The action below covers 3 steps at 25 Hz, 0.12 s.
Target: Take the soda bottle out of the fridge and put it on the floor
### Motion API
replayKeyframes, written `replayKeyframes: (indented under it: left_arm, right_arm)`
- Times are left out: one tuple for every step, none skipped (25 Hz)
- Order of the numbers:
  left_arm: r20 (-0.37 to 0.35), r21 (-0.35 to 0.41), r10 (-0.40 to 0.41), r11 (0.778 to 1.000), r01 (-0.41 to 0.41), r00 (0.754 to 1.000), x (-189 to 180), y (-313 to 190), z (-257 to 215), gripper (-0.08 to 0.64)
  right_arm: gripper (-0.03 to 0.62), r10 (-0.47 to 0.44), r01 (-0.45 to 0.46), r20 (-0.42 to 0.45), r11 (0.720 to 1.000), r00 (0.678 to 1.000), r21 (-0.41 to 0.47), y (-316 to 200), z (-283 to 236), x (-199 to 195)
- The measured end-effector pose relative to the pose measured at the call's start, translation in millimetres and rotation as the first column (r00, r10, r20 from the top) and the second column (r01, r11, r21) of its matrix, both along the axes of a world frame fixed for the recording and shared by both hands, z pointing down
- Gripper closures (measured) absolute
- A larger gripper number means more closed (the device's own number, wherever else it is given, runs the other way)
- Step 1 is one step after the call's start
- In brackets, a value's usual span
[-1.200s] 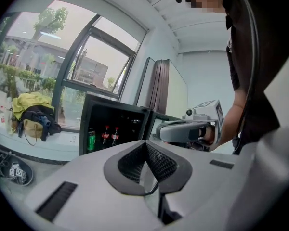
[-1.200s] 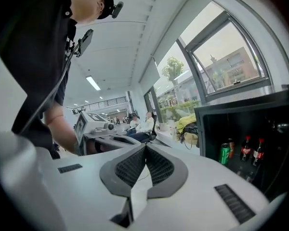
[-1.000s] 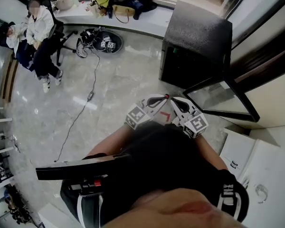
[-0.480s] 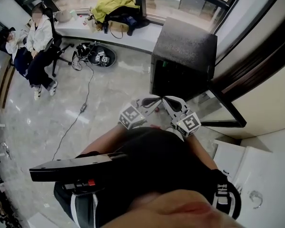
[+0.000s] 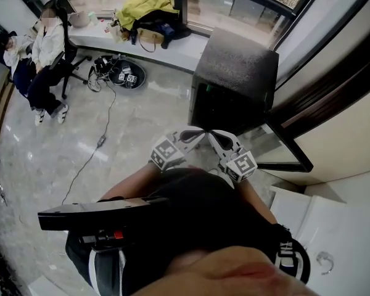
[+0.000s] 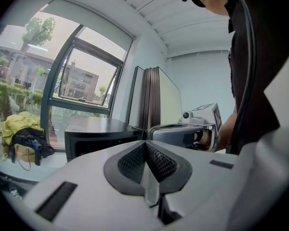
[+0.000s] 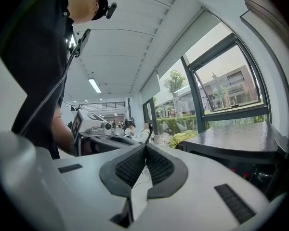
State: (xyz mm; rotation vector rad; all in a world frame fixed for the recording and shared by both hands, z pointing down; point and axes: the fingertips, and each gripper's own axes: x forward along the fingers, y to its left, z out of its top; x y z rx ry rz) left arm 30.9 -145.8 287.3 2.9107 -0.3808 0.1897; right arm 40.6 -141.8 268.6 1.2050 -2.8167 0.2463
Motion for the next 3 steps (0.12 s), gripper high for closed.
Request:
replayKeyframes:
  left_arm:
    - [0.001, 0.0, -0.002, 1.0, 0.002, 1.0, -0.5, -1.7, -0.4, 0.56]
    - [0.002, 0.001, -0.003, 1.0, 0.003, 1.0, -1.1, -3.5, -0.6, 0.56]
    - [0.005, 0.001, -0.004, 1.0, 0.004, 1.0, -1.8, -5.4, -0.6, 0.56]
  right_arm:
    - [0.578, 0.0, 0.0, 0.001, 1.0, 1.0, -0.001, -0.4, 0.6, 0.7]
    - [0.578, 0.001, -0.001, 0.004, 1.0, 1.0, -0.002, -1.2, 1.0, 1.3]
    - [0.578, 0.002, -0.002, 0.006, 1.0, 1.0, -0.002, -2.2, 1.4, 1.7]
